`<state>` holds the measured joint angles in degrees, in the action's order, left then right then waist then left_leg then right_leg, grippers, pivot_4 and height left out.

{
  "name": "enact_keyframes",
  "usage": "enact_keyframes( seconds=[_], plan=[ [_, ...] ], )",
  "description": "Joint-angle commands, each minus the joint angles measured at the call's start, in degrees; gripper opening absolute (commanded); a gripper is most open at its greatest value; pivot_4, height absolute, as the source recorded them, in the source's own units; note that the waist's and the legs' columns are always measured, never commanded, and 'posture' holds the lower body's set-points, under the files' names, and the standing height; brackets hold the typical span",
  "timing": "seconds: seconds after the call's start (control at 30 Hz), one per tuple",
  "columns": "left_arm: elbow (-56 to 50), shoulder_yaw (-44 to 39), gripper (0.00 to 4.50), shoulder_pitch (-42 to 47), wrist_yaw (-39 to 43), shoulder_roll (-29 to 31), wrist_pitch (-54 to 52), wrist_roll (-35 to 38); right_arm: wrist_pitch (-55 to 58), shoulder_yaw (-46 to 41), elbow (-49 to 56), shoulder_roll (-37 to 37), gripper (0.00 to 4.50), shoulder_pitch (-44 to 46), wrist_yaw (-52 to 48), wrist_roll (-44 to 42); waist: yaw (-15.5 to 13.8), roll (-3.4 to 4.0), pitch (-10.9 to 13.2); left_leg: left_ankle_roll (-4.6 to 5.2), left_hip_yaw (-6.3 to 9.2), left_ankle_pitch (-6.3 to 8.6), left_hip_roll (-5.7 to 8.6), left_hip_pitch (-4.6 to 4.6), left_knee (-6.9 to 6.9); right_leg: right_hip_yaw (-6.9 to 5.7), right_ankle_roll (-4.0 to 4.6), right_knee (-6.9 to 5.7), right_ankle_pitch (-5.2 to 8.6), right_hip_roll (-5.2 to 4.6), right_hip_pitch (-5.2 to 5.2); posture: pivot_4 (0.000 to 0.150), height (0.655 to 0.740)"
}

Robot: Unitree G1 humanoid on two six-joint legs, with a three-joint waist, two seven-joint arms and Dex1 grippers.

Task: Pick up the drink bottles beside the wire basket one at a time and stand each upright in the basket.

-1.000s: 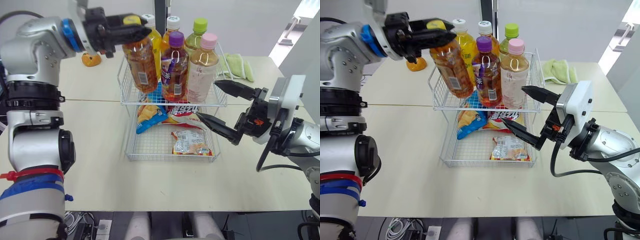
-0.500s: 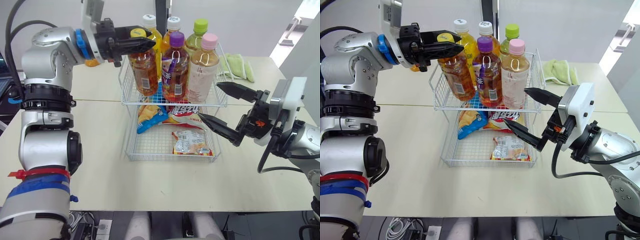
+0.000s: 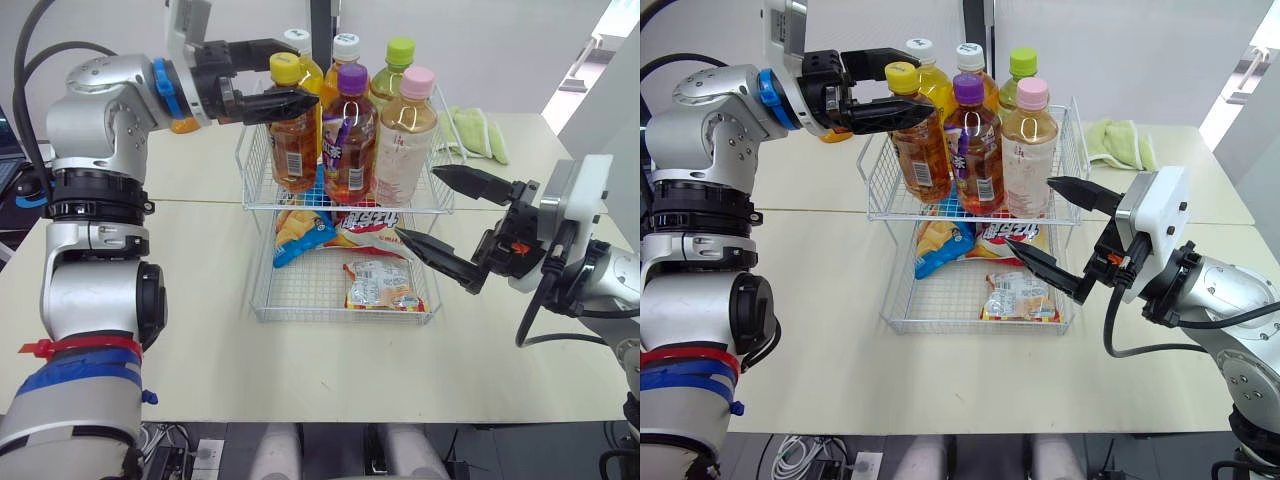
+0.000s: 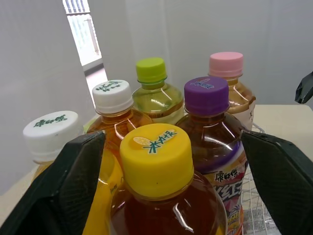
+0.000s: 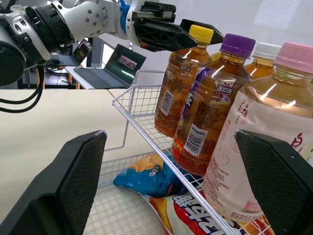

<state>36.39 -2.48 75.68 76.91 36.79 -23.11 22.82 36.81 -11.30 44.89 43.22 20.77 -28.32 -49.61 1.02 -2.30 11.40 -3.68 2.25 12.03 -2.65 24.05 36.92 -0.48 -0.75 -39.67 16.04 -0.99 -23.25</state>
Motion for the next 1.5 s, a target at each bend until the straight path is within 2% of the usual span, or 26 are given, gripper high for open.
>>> enact_keyframes(
  seconds=[0.03,0.6,0.77,0.83,0.9,1.03,1.13,1.23,1.33,1.5],
  plan=[
    [-2.0,-1.9,4.47,0.7,-0.6,0.6,0.2,0.7,-1.2,-1.3,0.8,0.4,4.5,0.6,-0.3,0.0,0.0,0.0,0.0,0.0,0.0,0.0,0.0,0.0,0.0,0.0,0.0,0.0,0.0,0.0,0.0,0.15,0.74],
    [-8.2,-7.8,4.47,1.0,-2.6,8.6,-9.8,5.1,-1.7,-1.3,-0.6,0.4,4.5,1.1,-2.5,0.0,0.5,0.0,0.0,0.0,0.01,0.0,-0.01,-0.03,0.01,0.0,0.0,-0.05,0.0,0.0,0.0,0.15,0.74],
    [-5.8,-10.0,4.47,2.2,-3.7,13.5,-11.3,5.1,-1.4,-3.0,-1.0,0.9,4.5,1.4,-3.7,-2.4,0.5,0.0,0.0,0.0,0.0,0.0,-0.02,-0.05,-0.02,0.0,0.0,-0.05,0.0,0.0,0.0,0.15,0.74],
    [-3.8,-10.8,4.47,2.1,-4.3,16.1,-10.7,4.2,-1.2,-5.9,-1.4,1.4,4.5,1.8,-4.6,-6.9,0.5,0.0,0.0,0.0,0.0,0.0,-0.02,-0.05,-0.02,0.01,0.0,-0.06,0.0,0.0,0.0,0.15,0.74],
    [-1.8,-11.9,4.47,1.0,-4.8,18.8,-10.3,3.8,1.1,-9.9,-4.1,5.2,4.5,4.3,-6.8,-12.9,0.6,0.02,0.0,0.0,0.0,0.0,-0.02,-0.06,-0.02,0.01,0.0,-0.07,0.0,0.0,0.0,0.15,0.74],
    [1.2,-13.2,4.47,-1.9,-4.9,22.1,-9.5,3.3,6.8,-16.6,-13.0,16.8,4.5,7.3,-13.2,-18.2,0.4,0.09,0.1,0.0,-0.08,0.0,-0.01,-0.14,-0.05,0.02,0.0,-0.06,0.01,-0.05,0.03,0.15,0.74],
    [4.0,-14.0,4.47,-3.5,-5.2,23.6,-7.7,2.7,9.6,-20.0,-19.0,22.3,4.5,8.6,-15.9,-19.8,0.0,0.09,0.1,0.0,-0.03,0.0,-0.02,-0.14,-0.03,-0.03,0.03,-0.09,0.02,-0.05,0.06,0.15,0.74],
    [8.7,-15.0,4.47,-6.9,-5.7,25.4,-2.5,0.9,8.0,-25.3,-29.1,28.6,4.5,4.2,-24.3,-10.9,-0.1,0.1,0.1,0.0,-0.1,0.0,0.02,-0.14,0.0,0.04,0.03,-0.09,0.02,-0.07,0.05,0.15,0.74],
    [12.5,-15.7,4.47,-9.4,-7.3,25.9,2.4,-0.3,2.0,-28.7,-38.0,31.0,4.5,-1.9,-31.1,-0.8,-0.2,0.06,0.0,0.01,-0.12,0.01,-0.01,-0.13,0.0,0.03,0.03,-0.06,0.02,-0.06,0.04,0.15,0.74],
    [17.5,-16.3,4.47,-16.2,-9.0,26.0,9.2,-2.4,-12.7,-29.2,-51.8,29.4,4.5,-6.0,-35.6,11.6,0.0,0.11,0.0,0.01,-0.24,0.01,-0.01,-0.17,0.0,0.14,0.02,-0.15,0.03,-0.06,-0.01,0.15,0.74]
  ],
)
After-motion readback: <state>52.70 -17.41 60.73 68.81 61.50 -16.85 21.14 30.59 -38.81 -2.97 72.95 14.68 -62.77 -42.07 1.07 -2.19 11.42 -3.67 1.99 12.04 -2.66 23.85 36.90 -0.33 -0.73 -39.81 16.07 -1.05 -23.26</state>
